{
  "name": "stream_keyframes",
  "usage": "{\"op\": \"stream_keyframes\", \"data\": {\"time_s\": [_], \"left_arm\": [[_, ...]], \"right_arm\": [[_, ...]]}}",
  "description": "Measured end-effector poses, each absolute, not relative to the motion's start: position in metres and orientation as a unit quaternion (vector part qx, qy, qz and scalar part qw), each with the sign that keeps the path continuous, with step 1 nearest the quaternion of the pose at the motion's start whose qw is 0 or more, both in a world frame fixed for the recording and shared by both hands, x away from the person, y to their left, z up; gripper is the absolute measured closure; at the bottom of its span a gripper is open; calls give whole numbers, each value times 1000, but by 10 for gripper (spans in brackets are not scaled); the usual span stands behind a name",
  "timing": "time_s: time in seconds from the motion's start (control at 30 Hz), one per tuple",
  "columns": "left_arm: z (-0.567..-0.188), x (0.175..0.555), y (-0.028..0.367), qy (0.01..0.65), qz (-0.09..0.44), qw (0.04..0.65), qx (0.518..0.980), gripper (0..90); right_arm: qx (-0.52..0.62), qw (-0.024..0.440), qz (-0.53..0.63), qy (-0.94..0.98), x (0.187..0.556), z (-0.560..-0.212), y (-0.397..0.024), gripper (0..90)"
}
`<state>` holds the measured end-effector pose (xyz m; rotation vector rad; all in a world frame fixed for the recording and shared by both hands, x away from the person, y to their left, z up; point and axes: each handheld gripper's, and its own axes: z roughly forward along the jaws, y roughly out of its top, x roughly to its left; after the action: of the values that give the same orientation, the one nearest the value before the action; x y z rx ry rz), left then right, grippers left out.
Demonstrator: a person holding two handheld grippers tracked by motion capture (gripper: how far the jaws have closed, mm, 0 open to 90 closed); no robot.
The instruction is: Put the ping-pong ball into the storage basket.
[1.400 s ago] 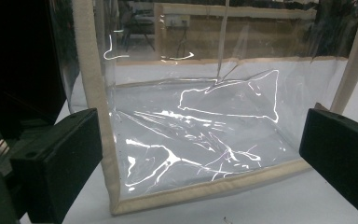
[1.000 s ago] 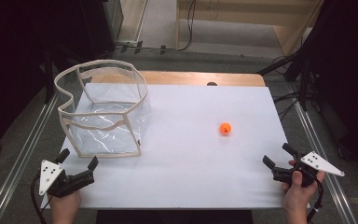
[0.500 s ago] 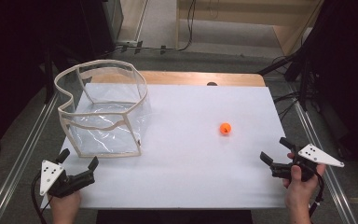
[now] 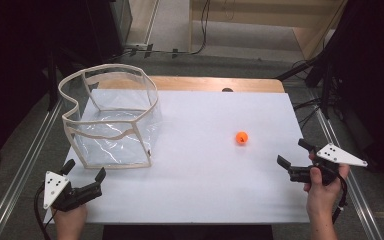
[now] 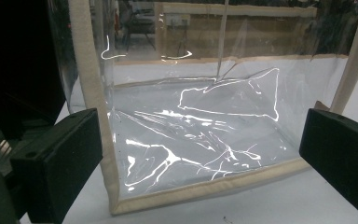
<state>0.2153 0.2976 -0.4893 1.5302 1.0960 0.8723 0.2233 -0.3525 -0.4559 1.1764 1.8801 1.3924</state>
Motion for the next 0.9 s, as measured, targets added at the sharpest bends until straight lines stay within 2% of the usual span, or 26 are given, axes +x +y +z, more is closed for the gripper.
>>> {"op": "stream_keyframes", "data": {"time_s": [0.5, 0.9], "left_arm": [[-489, 215, 298, 455, 362, 510, 634, 0], [-489, 215, 298, 454, 360, 511, 635, 0]], "right_arm": [[433, 215, 499, 719, 240, -447, -343, 0], [419, 207, 471, 748, 257, -437, -329, 0]]}}
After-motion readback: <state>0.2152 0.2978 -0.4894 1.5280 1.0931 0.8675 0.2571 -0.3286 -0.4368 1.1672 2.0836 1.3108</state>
